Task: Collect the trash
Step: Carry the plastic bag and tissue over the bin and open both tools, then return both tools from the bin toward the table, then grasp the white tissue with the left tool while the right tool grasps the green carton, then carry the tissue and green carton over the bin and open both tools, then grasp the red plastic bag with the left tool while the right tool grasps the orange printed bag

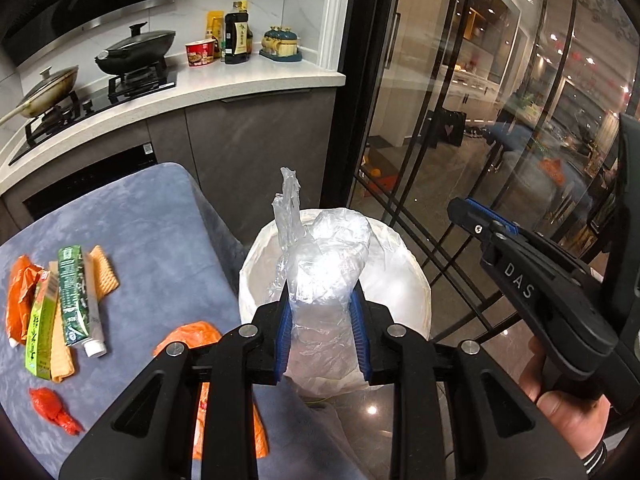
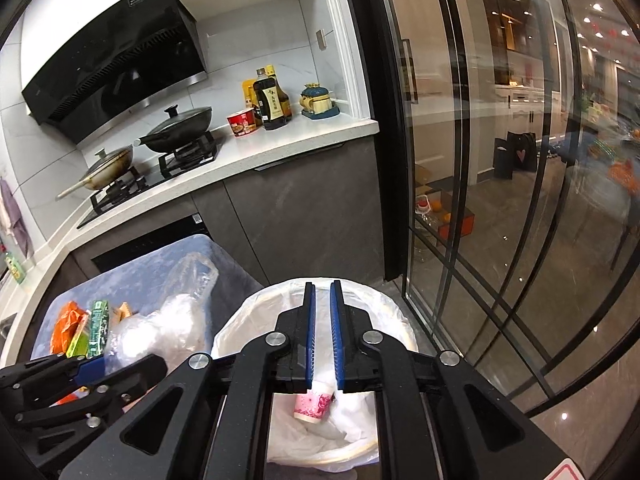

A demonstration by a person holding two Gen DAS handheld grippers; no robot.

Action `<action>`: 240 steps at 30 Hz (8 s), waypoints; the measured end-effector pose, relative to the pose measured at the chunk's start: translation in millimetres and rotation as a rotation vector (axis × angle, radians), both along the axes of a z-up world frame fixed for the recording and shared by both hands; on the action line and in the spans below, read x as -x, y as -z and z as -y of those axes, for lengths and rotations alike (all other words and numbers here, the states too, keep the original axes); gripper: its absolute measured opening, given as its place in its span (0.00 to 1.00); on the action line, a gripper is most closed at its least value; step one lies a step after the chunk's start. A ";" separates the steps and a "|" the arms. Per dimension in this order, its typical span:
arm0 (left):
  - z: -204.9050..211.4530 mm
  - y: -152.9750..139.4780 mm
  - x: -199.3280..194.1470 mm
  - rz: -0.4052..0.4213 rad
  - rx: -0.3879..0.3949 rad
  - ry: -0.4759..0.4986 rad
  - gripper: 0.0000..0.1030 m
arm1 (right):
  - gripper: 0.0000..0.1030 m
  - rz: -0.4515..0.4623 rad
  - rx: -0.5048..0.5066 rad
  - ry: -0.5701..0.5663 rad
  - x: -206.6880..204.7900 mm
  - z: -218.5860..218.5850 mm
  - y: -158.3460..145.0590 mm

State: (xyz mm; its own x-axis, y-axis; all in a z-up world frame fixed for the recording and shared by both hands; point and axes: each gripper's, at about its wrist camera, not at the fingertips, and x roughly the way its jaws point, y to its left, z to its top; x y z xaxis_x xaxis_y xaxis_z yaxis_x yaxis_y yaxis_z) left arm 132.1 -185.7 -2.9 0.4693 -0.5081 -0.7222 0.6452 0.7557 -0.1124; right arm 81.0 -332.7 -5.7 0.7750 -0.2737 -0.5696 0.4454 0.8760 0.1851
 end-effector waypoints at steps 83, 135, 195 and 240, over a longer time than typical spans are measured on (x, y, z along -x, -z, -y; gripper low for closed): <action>-411.2 74.7 -177.6 -0.069 0.003 -0.712 0.74 | 0.58 -0.145 0.011 -0.415 -152.9 -301.2 55.6; -397.5 12.7 -145.6 0.024 0.182 -0.582 0.06 | 0.58 -0.240 -0.016 -0.407 -205.3 -309.3 111.3; -1.1 -18.8 -27.0 0.032 0.095 -0.001 0.07 | 0.47 -0.063 -0.121 0.035 -7.9 -5.0 46.0; -45.0 -33.5 -32.6 0.052 0.135 -0.094 0.41 | 0.61 0.032 -0.064 -0.008 -0.3 -45.1 3.6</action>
